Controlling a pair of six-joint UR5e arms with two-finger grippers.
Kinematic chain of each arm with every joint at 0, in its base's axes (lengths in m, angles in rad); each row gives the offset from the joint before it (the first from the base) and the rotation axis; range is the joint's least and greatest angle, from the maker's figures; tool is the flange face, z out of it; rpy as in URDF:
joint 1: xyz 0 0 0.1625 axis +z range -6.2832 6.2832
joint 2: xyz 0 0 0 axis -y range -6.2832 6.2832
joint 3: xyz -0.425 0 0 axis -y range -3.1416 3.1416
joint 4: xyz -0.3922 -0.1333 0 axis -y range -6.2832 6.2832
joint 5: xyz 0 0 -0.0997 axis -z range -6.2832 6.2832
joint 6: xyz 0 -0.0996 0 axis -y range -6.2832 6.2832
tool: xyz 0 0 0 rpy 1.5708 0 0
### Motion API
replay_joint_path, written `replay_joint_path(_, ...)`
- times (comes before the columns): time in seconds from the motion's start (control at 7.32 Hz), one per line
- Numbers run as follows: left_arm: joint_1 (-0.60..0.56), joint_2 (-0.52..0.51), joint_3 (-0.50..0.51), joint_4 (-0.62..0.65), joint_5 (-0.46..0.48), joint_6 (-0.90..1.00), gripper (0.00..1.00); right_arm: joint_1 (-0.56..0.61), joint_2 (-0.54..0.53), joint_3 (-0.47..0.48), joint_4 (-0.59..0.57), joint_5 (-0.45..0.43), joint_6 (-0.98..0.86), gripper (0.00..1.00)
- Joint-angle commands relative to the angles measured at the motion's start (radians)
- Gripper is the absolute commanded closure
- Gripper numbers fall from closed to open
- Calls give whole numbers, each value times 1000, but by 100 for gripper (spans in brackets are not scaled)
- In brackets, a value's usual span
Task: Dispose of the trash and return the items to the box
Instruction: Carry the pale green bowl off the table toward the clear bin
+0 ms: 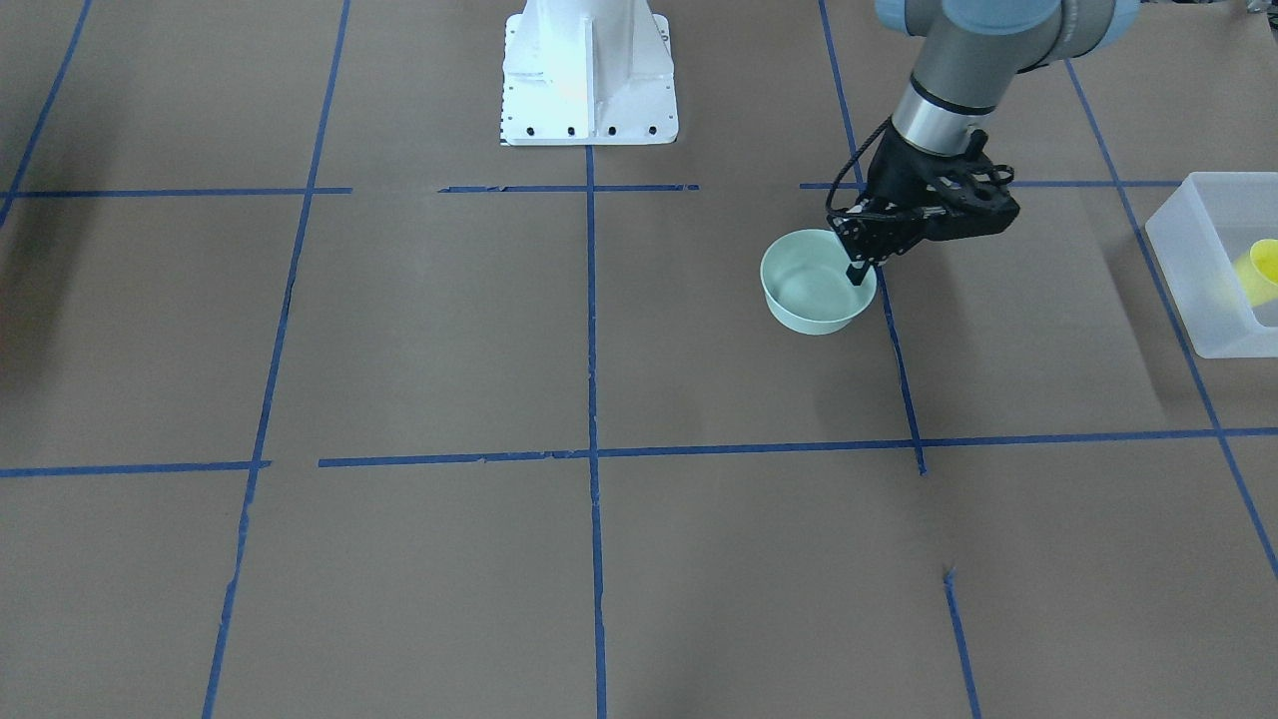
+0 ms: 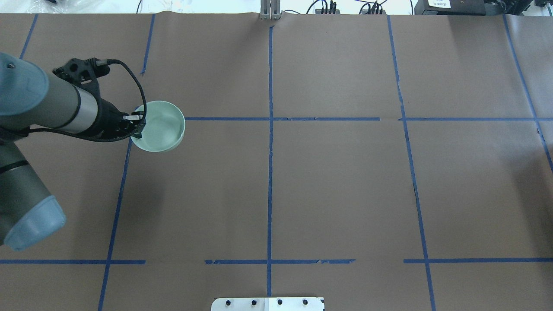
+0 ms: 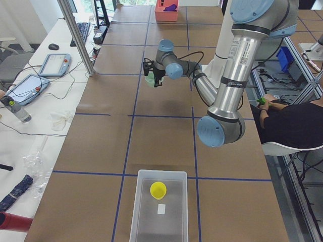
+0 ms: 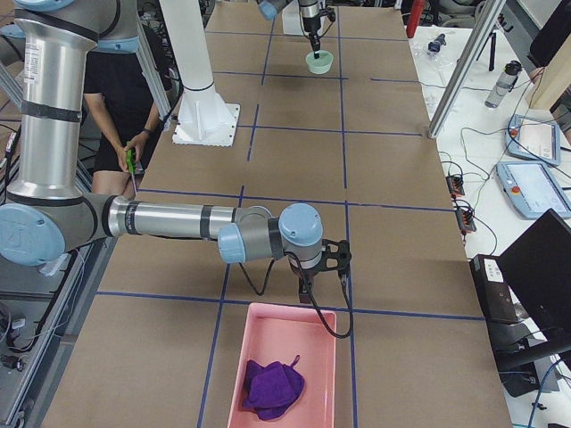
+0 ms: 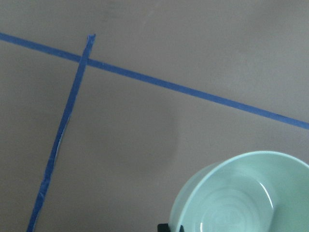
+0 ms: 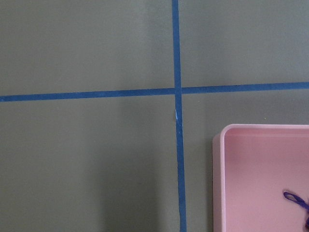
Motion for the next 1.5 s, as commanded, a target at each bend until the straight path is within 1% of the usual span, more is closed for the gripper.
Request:
replay_joint_path(0.0, -97, 61, -2, 0, -18, 204, 100, 10, 19, 7, -9, 21, -1, 0)
replay_joint_path(0.14, -139, 87, 4, 2, -21, 301, 100, 10, 15, 10, -9, 48, -1, 0)
replay_joint_path(0.27, -201, 104, 20, 2, -60, 391, 100, 12, 14, 7, -20, 67, -1, 0)
replay_joint_path(0.41, -279, 117, 53, 2, -108, 518, 100, 20, 42, 9, -67, 82, -1, 0)
replay_joint_path(0.55, -344, 124, 93, 0, -114, 626, 100, 32, 57, 13, -101, 84, -4, 0)
replay_joint_path(0.68, -411, 138, 136, 0, -117, 739, 100, 33, 65, 13, -104, 84, -5, 0)
replay_joint_path(0.82, -502, 138, 196, -1, -133, 874, 100, 30, 79, 12, -106, 82, -9, 0)
replay_joint_path(0.96, -588, 138, 272, -3, -175, 1026, 100, 32, 79, 15, -112, 81, -19, 0)
replay_joint_path(1.09, -675, 135, 349, -6, -179, 1173, 100, 35, 77, 16, -113, 79, -24, 0)
replay_joint_path(1.23, -741, 135, 406, -9, -177, 1281, 100, 43, 74, 19, -113, 78, -25, 0)
replay_joint_path(1.37, -798, 137, 484, -17, -174, 1393, 100, 49, 73, 20, -113, 67, -25, 0)
